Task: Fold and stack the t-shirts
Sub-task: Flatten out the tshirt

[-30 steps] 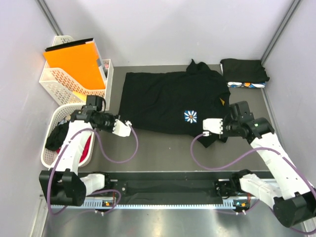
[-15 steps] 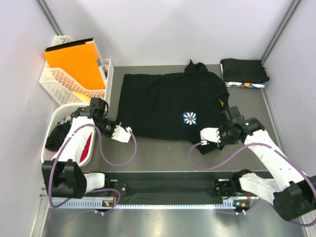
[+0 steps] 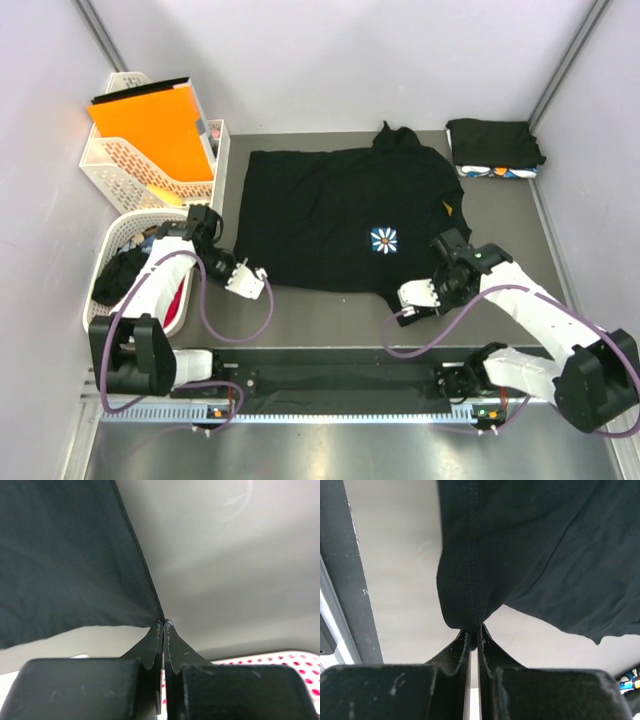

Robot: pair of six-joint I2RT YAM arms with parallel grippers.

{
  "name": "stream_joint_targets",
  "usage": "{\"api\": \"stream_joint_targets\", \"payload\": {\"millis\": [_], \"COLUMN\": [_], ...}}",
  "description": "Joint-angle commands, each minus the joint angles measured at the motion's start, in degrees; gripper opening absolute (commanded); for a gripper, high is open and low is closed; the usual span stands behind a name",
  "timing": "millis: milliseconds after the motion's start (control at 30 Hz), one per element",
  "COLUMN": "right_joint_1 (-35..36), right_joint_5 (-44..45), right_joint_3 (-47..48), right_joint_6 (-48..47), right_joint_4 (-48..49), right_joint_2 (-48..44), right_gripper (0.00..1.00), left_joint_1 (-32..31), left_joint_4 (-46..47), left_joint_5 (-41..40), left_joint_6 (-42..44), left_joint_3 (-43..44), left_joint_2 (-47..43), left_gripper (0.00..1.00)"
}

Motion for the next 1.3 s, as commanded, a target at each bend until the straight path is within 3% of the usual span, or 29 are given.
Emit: {"api": "stream_joint_targets", "payload": {"millis": [0,400,1000,1033,1100,1133,1200,1267], "right_joint_1": [1.4,3.2,7.6,7.9,7.9,8.0,8.0,7.9], "right_joint_5": [0.0,0.1,-1.2,-0.9,-0.9,-1.1,-1.6,-2.8], "right_joint_3": [0.0,-0.3,-3.2,-3.1,-2.1,-1.7,-0.1,1.0], "right_joint_6": [-2.0,-7.3,-6.6,-5.7,-5.3,-4.9,-4.7,-4.5], "right_joint_4": [1.0,-2.5,-4.7,-4.6,-5.2,-5.4,-6.0,-6.2], "right_joint_2": [1.5,2.0,1.3,1.4,1.7,1.7,1.0,0.0], "right_gripper": [0.0,0.0,0.0,0.08,0.38,0.64,0.75,0.86], "left_joint_1": [0.5,0.5,0.5,0.5,0.5,0.5,0.5,0.5], "left_joint_4": [-3.0,-5.5,-8.8,-7.7,-6.7,-6.3,-5.9,-5.9], "left_joint_5": [-0.5,-2.1,-3.8,-3.6,-3.9,-4.1,-4.6,-4.2], "left_joint_6": [8.8,12.4,16.7,16.4,15.7,15.4,14.3,13.1], "left_joint_3": [-2.2,-3.1,-5.7,-6.1,-6.2,-5.9,-4.8,-2.3], "left_joint_2": [0.3,1.5,-0.2,-0.6,-0.9,-1.2,-1.4,-1.7], "left_gripper": [0.0,0.0,0.0,0.01,0.09,0.13,0.16,0.32]}}
